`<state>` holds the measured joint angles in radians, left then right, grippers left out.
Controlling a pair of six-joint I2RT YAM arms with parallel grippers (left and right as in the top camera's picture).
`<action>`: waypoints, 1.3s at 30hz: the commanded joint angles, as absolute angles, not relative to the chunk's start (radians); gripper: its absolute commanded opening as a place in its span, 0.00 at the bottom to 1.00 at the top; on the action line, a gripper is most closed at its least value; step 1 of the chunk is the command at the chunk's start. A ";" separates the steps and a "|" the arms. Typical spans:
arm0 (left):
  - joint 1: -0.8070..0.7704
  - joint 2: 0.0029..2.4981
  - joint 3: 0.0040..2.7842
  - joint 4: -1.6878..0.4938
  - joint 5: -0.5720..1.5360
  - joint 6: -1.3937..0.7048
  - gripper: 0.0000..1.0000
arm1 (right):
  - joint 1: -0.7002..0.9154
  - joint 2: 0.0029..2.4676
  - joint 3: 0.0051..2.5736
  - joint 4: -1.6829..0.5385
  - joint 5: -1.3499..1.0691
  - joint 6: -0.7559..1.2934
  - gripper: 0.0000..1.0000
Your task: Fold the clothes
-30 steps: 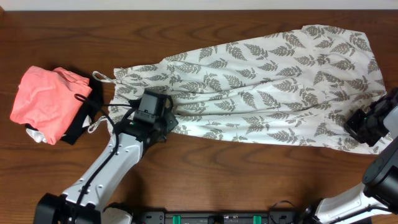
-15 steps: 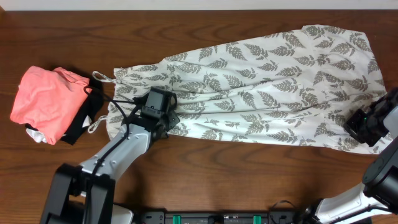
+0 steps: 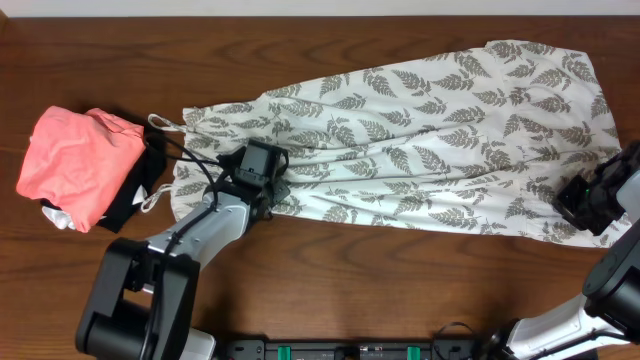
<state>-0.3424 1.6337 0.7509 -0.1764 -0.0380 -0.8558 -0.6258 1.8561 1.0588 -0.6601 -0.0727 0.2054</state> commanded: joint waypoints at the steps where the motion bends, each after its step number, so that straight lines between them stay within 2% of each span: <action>1: -0.337 1.682 0.754 -0.185 -0.091 -0.842 0.07 | -0.640 1.980 0.965 -0.640 -0.098 0.174 0.21; 8: -0.337 1.691 0.754 -0.185 -0.090 -0.841 0.07 | -0.632 1.913 1.039 -0.659 -0.284 0.089 0.24; 15: -0.338 1.691 0.754 -0.186 -0.087 -0.838 0.07 | -0.554 1.703 1.131 -0.725 -0.296 0.047 0.25; 20: -0.338 1.691 0.754 -0.200 -0.087 -0.838 0.08 | -0.453 1.604 1.137 -0.739 -0.297 0.001 0.25; 32: -0.338 1.691 0.754 -0.200 -0.087 -0.838 0.09 | -0.146 1.622 1.038 -0.793 -0.295 -0.035 0.23; 39: -0.338 1.691 0.754 -0.200 -0.087 -0.838 0.09 | -0.040 1.622 0.943 -0.678 -0.284 -0.035 0.24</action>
<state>-0.3424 1.6493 0.7658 -0.1768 -0.0593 -0.8558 -0.0677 1.6150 0.9710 -0.7029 -0.2871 -0.0170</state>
